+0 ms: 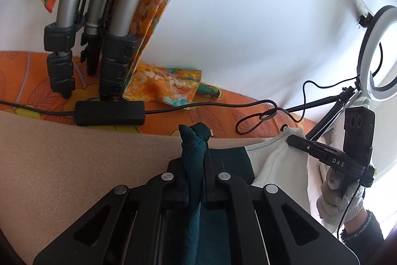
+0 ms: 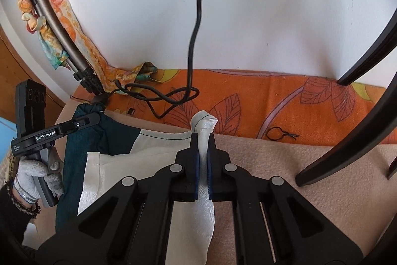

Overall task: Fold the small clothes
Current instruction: 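Lift the collar end with both tools and fold it over the hem fold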

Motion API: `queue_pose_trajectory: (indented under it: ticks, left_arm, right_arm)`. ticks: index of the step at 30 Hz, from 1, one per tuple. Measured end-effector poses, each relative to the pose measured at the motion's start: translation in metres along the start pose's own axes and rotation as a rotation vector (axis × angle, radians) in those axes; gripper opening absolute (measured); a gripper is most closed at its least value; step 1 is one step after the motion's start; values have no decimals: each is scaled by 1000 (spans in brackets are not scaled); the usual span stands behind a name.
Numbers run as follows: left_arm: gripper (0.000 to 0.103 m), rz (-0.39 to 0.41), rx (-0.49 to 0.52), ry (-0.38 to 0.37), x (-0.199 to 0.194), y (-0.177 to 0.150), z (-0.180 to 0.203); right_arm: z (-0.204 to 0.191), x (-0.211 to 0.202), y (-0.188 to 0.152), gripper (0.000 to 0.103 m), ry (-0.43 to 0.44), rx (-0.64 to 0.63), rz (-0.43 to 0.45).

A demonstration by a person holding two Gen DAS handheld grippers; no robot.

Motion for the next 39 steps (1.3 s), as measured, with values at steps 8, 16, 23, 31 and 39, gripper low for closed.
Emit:
queue_pose_trajectory:
  ticks: [8,16,23,31,39]
  left_arm:
    - [4,29,77,2,-38,1,45]
    - [4,63,163,-18,-111,-17,89]
    - [4,46,197,-41,-162,-68,110]
    - [4,-18,205,-51,-200,-161,110]
    - [4,-79,265,-22,-210,-231,100]
  right_arm:
    - [-35,-58,16,5,26,-44,50]
    - [-85,-132,-3,5,33,-131,61]
    - [-117,-192,-58,5,32,-162,68]
    - [-137,-239,-156,5,16,-167,67]
    - [-142,-236,-239,5,-1,-200,30]
Point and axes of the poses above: each gripper's, at about its wrist camera, not at the fingertips, and x roughly the way its jaws point, z to its right, y to its top, the point moved 10 cm from there along x, roughly the way its jaws point, and after that the axes turned 7 degrees about z, right-handed, at the moved point
